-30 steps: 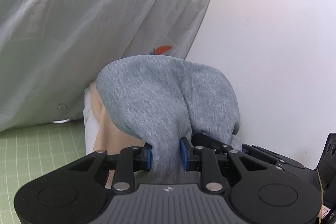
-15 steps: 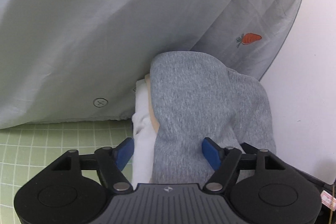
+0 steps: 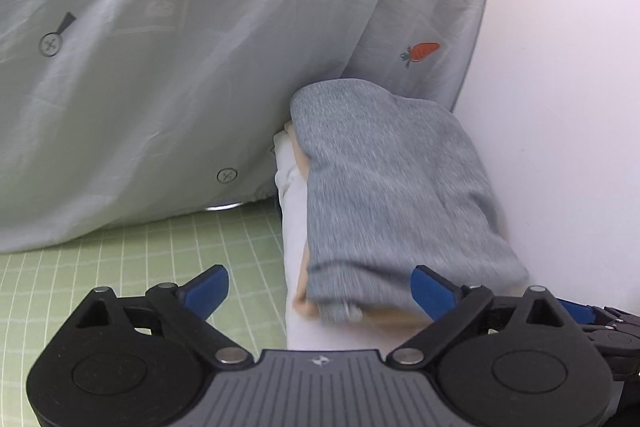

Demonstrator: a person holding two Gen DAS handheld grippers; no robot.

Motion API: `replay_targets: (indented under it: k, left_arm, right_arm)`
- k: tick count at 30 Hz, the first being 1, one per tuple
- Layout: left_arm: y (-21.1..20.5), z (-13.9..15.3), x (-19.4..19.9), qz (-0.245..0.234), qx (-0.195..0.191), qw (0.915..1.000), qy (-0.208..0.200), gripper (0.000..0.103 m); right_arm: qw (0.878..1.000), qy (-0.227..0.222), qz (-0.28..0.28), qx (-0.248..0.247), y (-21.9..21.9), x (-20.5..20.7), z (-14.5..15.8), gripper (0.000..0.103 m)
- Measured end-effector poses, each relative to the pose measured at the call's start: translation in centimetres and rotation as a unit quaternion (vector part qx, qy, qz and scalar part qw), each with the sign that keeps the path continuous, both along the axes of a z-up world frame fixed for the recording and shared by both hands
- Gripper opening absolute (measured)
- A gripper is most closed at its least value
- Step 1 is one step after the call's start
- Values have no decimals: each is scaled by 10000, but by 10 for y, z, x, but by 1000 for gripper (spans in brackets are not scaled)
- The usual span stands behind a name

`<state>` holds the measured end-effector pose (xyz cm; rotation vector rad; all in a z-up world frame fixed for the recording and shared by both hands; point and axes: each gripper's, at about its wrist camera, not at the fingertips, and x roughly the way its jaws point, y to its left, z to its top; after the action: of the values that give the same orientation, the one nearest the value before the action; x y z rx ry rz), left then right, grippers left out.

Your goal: Fold clothes

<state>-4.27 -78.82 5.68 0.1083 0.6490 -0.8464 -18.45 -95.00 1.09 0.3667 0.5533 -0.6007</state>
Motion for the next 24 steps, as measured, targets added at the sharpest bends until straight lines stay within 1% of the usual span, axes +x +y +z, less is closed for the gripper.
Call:
replay_targets:
  k: [1,4,7,11,17,24]
  left_arm:
    - [11,0,-3,-17,-10,10000,-12,99]
    - [34,2,-31,-151,11,9999,-60,103]
    - [56,2,-55,-215,63,9997,-57,103]
    - [80,-3,-83,-204,241,9994,-104,103]
    - [107,-10,-118,-330,351,9988,-118,103]
    - [128,-12,-143,-432,347,9984,-121,103]
  right_arm:
    - [10000,-21,-2,-8,9,-9,2,102]
    - [9998,54,57,-161,39,-34,9,102]
    - [9992,107,29,-372,70,-53,16,103]
    - [9980,270,-105,-566,106,-82,20,103]
    - [9980,366,-249,-442,141,-124,16,103]
    - [9978,391,-336,-416,164,-149,17,103]
